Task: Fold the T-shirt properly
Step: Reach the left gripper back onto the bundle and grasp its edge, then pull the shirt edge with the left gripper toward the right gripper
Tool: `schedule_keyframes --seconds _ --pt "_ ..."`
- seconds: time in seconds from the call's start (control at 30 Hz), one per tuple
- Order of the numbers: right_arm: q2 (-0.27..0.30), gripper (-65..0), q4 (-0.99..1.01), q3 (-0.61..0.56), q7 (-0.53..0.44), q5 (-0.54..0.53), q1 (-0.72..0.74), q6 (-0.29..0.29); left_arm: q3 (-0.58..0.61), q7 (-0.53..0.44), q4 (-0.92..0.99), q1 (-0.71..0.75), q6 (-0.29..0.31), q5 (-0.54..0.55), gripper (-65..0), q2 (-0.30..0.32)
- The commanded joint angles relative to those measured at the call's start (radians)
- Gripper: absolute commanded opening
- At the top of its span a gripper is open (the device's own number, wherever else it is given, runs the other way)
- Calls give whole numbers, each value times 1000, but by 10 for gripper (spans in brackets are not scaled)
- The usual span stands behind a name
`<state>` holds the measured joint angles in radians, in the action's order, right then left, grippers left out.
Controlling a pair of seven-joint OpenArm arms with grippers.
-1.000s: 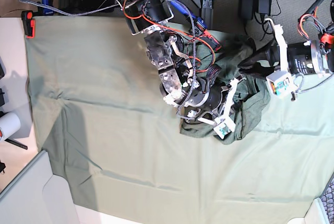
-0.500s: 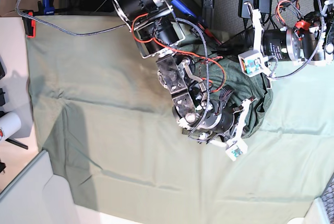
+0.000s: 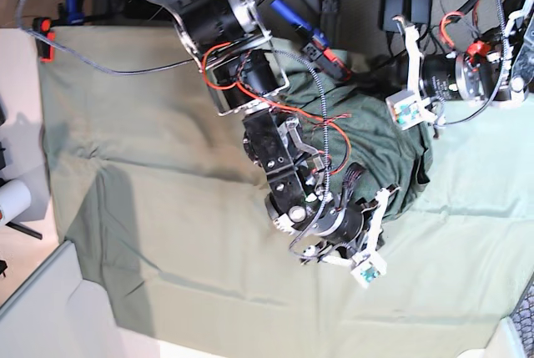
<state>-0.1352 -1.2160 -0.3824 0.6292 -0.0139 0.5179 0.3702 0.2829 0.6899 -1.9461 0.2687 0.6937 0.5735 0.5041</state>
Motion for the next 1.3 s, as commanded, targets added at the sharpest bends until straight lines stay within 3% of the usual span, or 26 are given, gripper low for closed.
schedule_keyframes --seconds 0.0,0.23,0.5,0.87,1.1,1.27 --pt "9 -650 -12 24 -35 3 36 0 -5 -38 -4 -6 4 7 -581 8" --pt "103 -650 86 86 -93 -6 38 1 -5 -99 47 -6 4 -82 -581 8" --pt "102 -650 257 75 -259 0 39 42 -10 -108 49 -46 4 -156 -581 9" --pt "105 -650 261 -103 -247 8 33 56 -10 -156 211 -101 4 -219 -581 9" --pt "121 -650 261 -113 -243 14 21 56 -11 -172 251 -114 4 -241 -581 9" --pt "124 -650 261 -113 -183 13 19 56 -19 -178 251 -142 4 -300 -581 9"
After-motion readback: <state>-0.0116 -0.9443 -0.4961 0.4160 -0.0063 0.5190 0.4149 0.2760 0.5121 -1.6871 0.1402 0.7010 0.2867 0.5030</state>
